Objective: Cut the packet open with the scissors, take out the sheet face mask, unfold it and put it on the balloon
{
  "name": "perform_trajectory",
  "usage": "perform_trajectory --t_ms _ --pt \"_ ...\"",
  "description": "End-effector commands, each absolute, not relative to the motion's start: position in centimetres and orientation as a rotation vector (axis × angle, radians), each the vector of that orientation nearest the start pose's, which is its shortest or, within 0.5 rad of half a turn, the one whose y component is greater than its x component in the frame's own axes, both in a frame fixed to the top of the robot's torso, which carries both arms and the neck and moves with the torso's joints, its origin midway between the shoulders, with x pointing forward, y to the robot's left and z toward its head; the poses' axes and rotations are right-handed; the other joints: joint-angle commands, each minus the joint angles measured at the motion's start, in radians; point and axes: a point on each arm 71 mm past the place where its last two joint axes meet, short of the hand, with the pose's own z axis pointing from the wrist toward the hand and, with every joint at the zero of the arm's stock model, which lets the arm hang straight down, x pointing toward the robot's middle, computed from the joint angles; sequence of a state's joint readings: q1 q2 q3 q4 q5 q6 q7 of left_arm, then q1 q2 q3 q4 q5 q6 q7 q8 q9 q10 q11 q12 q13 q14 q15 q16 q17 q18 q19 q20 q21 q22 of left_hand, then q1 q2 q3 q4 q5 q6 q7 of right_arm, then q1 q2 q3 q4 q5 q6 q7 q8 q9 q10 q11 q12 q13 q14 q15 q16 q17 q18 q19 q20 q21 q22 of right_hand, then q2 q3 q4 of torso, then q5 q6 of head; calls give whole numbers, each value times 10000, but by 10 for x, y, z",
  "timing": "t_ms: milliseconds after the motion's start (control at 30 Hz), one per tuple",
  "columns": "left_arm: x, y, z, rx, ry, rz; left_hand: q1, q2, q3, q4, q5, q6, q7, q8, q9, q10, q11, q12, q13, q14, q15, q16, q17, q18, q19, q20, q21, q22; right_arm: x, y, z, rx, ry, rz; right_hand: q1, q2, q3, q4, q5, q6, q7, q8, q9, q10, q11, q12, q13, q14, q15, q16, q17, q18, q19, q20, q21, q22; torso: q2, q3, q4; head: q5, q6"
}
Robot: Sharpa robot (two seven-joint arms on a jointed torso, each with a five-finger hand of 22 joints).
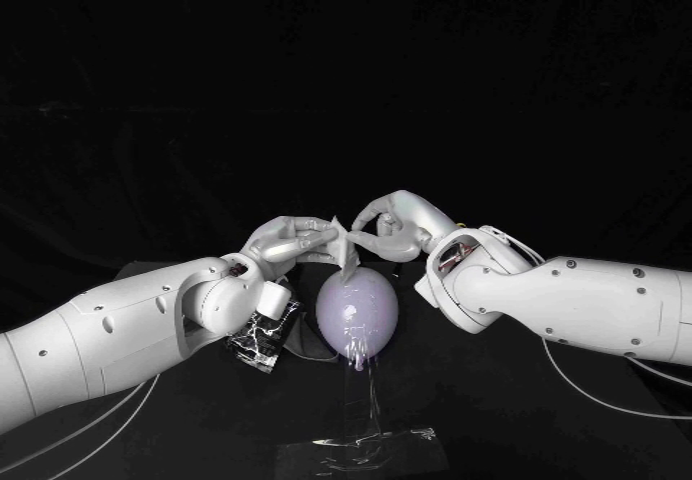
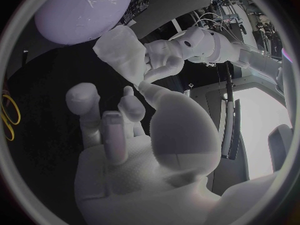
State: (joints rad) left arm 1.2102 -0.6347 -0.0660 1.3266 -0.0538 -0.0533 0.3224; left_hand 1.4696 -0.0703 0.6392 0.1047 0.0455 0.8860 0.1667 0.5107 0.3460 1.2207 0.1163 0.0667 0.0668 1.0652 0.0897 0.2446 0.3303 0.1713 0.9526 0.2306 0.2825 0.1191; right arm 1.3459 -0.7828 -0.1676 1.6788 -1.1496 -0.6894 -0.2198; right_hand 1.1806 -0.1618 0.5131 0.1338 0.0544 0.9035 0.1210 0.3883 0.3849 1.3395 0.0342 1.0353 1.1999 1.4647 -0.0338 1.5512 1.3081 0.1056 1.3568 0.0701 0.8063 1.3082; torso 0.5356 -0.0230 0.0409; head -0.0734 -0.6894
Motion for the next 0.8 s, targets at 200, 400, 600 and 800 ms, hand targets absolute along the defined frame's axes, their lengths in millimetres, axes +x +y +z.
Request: perform_trajectory --t_ms 200,400,600,800 --pt "512 140 -194 -9836 16554 -17550 -83 49 60 20 41 28 18 32 135 94 6 34 11 85 -9 38 20 115 26 -14 51 13 466 -142 -136 1666 14285 8118 271 54 -105 20 -7 -46 65 -180 -96 31 87 95 99 995 91 48 2427 93 56 72 119 748 6 3 2 6 -13" --pt "511 140 -194 -9826 16561 -17567 -83 49 60 20 41 28 18 32 135 94 6 34 11 85 -9 38 20 115 26 -14 51 13 468 -139 -136 1617 14197 8122 383 87 -124 8 -8 24 60 -232 -130 45 85 123 124 998 93 54 2436 99 68 86 111 748 4 -2 0 6 -18" --pt "511 139 -194 -9821 16557 -17574 -83 49 60 20 41 28 18 32 135 94 6 34 11 85 -9 38 20 115 26 -14 51 13 468 -137 -137 1547 14246 8125 481 134 -158 13 -6 204 22 -230 -142 59 60 143 144 1005 80 67 2454 97 98 90 165 765 -4 -2 -1 10 -28" --pt "511 139 -193 -9810 16558 -17595 -83 49 60 20 41 28 18 32 135 94 6 34 11 85 -9 38 20 115 26 -14 51 13 468 -134 -138 1463 14370 8136 721 285 -149 -38 5 578 -111 -153 -130 134 -46 222 203 1026 1 115 2519 88 169 52 312 811 -6 -2 0 9 -25"
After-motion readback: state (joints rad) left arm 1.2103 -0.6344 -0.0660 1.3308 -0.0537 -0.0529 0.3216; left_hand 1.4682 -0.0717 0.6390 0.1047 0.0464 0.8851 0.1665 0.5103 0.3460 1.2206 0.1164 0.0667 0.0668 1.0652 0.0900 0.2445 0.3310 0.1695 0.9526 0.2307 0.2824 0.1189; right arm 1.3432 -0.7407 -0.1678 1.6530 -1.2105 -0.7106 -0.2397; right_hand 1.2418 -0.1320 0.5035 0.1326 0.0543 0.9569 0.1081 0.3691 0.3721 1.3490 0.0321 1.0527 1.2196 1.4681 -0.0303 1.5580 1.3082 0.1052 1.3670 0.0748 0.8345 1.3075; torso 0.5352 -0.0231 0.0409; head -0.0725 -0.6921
